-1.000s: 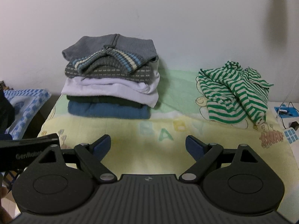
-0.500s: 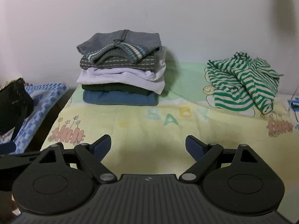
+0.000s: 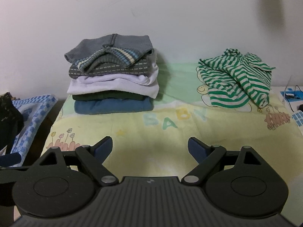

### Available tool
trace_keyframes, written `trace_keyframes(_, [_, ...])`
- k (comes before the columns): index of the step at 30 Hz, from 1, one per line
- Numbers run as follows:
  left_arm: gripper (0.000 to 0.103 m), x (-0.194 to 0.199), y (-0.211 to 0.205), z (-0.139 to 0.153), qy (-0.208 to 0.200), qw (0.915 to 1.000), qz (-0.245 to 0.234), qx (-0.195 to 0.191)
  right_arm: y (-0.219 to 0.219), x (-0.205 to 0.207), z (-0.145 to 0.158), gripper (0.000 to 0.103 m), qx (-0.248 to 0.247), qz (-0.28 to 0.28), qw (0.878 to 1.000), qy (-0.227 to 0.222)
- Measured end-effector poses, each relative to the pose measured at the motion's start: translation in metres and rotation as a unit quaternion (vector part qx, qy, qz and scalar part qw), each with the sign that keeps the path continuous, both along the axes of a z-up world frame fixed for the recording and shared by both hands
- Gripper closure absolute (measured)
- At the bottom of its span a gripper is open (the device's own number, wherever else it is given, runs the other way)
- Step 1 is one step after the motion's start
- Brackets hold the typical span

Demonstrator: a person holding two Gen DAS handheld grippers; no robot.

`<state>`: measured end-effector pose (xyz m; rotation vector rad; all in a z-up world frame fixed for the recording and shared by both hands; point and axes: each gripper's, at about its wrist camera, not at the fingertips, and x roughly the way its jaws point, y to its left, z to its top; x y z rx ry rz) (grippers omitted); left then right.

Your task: Fold clothes

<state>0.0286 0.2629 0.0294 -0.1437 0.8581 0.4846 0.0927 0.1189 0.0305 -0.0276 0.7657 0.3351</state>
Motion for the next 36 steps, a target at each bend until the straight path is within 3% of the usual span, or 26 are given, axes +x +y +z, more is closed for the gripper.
trace_keyframes(6, [0.001, -0.002, 0.004, -0.001, 0.023, 0.9995, 0.0, 0.024, 0.008, -0.009, -0.001, 0.014, 0.007, 0.004, 1.0, 0.007])
trace_keyframes(11, [0.001, -0.013, 0.005, 0.005, -0.005, 0.9998, -0.017, -0.004, 0.008, -0.018, 0.009, 0.014, -0.014, 0.006, 1.0, -0.014])
trace_keyframes(15, [0.001, -0.016, -0.006, 0.012, -0.021, 0.9995, -0.02, 0.013, -0.001, -0.022, 0.015, 0.014, -0.02, -0.007, 0.999, -0.03])
trace_keyframes(20, [0.001, -0.011, -0.014, 0.008, -0.017, 0.9977, -0.039, -0.053, -0.014, -0.021, 0.017, 0.014, -0.025, -0.024, 0.999, -0.032])
trace_keyframes(22, [0.001, -0.011, -0.019, 0.006, -0.019, 0.997, -0.042, -0.062, -0.021, -0.019, 0.016, 0.014, -0.025, -0.02, 0.999, -0.027])
trace_keyframes(32, [0.001, -0.004, -0.052, 0.004, -0.011, 0.9988, -0.044, -0.015, -0.055, -0.019, 0.009, 0.014, 0.013, -0.005, 1.0, -0.009])
trace_keyframes(36, [0.001, -0.009, -0.059, 0.009, -0.011, 0.9996, -0.023, 0.008, -0.059, -0.017, 0.012, 0.014, 0.022, 0.025, 0.999, -0.012])
